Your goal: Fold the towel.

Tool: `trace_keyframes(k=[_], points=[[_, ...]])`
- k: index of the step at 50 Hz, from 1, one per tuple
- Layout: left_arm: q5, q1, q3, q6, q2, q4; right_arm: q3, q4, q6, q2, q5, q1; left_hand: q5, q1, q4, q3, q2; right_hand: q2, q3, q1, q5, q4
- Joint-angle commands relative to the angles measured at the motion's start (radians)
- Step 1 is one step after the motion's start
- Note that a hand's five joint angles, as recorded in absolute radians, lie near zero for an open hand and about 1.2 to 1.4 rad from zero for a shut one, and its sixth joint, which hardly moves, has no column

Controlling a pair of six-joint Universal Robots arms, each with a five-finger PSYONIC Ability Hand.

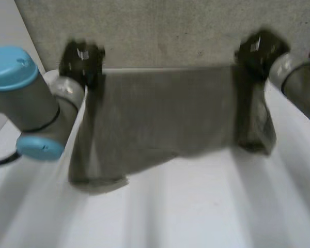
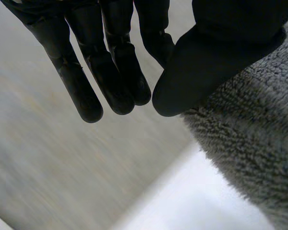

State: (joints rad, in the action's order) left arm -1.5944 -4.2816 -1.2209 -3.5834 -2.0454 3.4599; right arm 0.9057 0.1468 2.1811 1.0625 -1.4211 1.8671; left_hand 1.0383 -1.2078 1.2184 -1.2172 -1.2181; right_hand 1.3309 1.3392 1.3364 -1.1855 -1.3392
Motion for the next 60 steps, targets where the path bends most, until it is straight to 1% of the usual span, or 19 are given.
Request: trace_keyframes(k=[1, 2, 4, 6, 7, 9, 10, 12, 15, 17, 20, 28, 33, 35, 39, 41, 43, 48, 60], points=[[-0.05, -0.009, 0.061, -0.003, 0.126, 0.42, 0.102, -0.585, 0.057, 0.166, 0.04, 0.018, 0.183, -0.188, 0.178, -0.179, -0.178, 0.065, 0.057, 0.06, -0.036, -0.057], [-0.065, -0.007, 0.034, -0.003, 0.157, 0.473, 0.102, -0.586, 0.057, 0.166, 0.041, 0.018, 0.183, -0.188, 0.178, -0.179, -0.178, 0.065, 0.057, 0.06, -0.036, -0.057], [-0.076, -0.007, -0.009, -0.003, 0.183, 0.49, 0.116, -0.569, 0.086, 0.179, 0.074, 0.017, 0.183, -0.188, 0.178, -0.179, -0.178, 0.065, 0.057, 0.06, -0.036, -0.057], [-0.079, -0.009, -0.048, -0.003, 0.203, 0.492, 0.154, -0.479, 0.153, 0.192, 0.135, 0.007, 0.183, -0.188, 0.178, -0.179, -0.178, 0.065, 0.057, 0.06, -0.036, -0.057], [-0.079, -0.012, -0.086, -0.002, 0.22, 0.489, 0.154, -0.478, 0.154, 0.192, 0.136, 0.007, 0.183, -0.188, 0.178, -0.179, -0.178, 0.065, 0.057, 0.06, -0.036, -0.057], [-0.079, -0.014, -0.127, -0.001, 0.228, 0.487, 0.189, -0.339, 0.195, 0.186, 0.194, -0.002, 0.183, -0.188, 0.178, -0.179, -0.178, 0.065, 0.057, 0.06, -0.036, -0.057], [-0.081, -0.015, -0.173, -0.001, 0.231, 0.481, 0.19, -0.339, 0.195, 0.186, 0.194, -0.002, 0.183, -0.188, 0.178, -0.179, -0.178, 0.065, 0.057, 0.06, -0.036, -0.057], [-0.078, -0.015, -0.229, -0.001, 0.232, 0.475, 0.216, -0.212, 0.197, 0.171, 0.224, -0.012, 0.183, -0.188, 0.178, -0.179, -0.178, 0.065, 0.057, 0.06, -0.036, -0.057], [-0.078, -0.017, -0.341, -0.001, 0.228, 0.47, 0.261, -0.115, 0.195, 0.148, 0.238, -0.019, 0.183, -0.188, 0.178, -0.179, -0.178, 0.065, 0.057, 0.06, -0.036, -0.057], [-0.073, -0.032, -0.452, -0.001, 0.217, 0.47, 0.284, -0.081, 0.195, 0.136, 0.241, -0.026, 0.183, -0.188, 0.178, -0.179, -0.178, 0.065, 0.057, 0.06, -0.036, -0.057], [-0.073, -0.038, -0.503, 0.0, 0.205, 0.475, 0.334, -0.05, 0.197, 0.108, 0.242, -0.034, 0.183, -0.188, 0.178, -0.179, -0.178, 0.065, 0.057, 0.06, -0.036, -0.057], [-0.078, -0.043, -0.649, -0.001, 0.07, 0.467, 0.462, -0.055, 0.193, -0.021, 0.238, -0.036, 0.183, -0.188, 0.178, -0.179, -0.178, 0.065, 0.057, 0.06, -0.036, -0.057], [-0.075, -0.043, -0.66, -0.003, 0.057, 0.464, 0.501, -0.07, 0.209, -0.064, 0.235, -0.039, 0.183, -0.188, 0.178, -0.179, -0.178, 0.031, 0.023, 0.026, -0.002, -0.023], [-0.076, -0.043, -0.66, -0.003, 0.057, 0.459, 0.53, -0.116, 0.233, -0.062, 0.226, -0.045, 0.183, -0.188, 0.178, -0.179, -0.178, -0.279, -0.287, -0.284, 0.308, 0.287], [-0.076, -0.043, -0.66, -0.002, 0.068, 0.446, 0.556, -0.174, 0.304, -0.05, 0.203, -0.046, 0.183, -0.188, 0.178, -0.179, -0.178, -0.43, -0.438, -0.435, 0.459, 0.438], [-0.076, -0.043, -0.661, 0.0, 0.071, 0.443, 0.568, -0.207, 0.377, -0.042, 0.154, -0.046, 0.183, -0.188, 0.178, -0.179, -0.178, -0.573, -0.581, -0.578, 0.602, 0.581], [-0.076, -0.043, -0.664, 0.0, 0.076, 0.436, 0.572, -0.21, 0.406, -0.042, 0.13, -0.048, 0.183, -0.188, 0.178, -0.179, -0.178, -0.617, -0.625, -0.623, 0.646, 0.626], [-0.076, -0.041, -0.678, 0.003, 0.093, 0.407, 0.578, -0.204, 0.46, -0.041, 0.091, -0.071, 0.183, -0.188, 0.178, -0.179, -0.178, -0.615, -0.623, -0.62, 0.644, 0.623], [-0.076, -0.043, -0.684, 0.003, 0.099, 0.404, 0.591, -0.152, 0.623, -0.052, 0.103, -0.101, 0.183, -0.188, 0.178, -0.179, -0.178, -0.568, -0.576, -0.573, 0.597, 0.576]])
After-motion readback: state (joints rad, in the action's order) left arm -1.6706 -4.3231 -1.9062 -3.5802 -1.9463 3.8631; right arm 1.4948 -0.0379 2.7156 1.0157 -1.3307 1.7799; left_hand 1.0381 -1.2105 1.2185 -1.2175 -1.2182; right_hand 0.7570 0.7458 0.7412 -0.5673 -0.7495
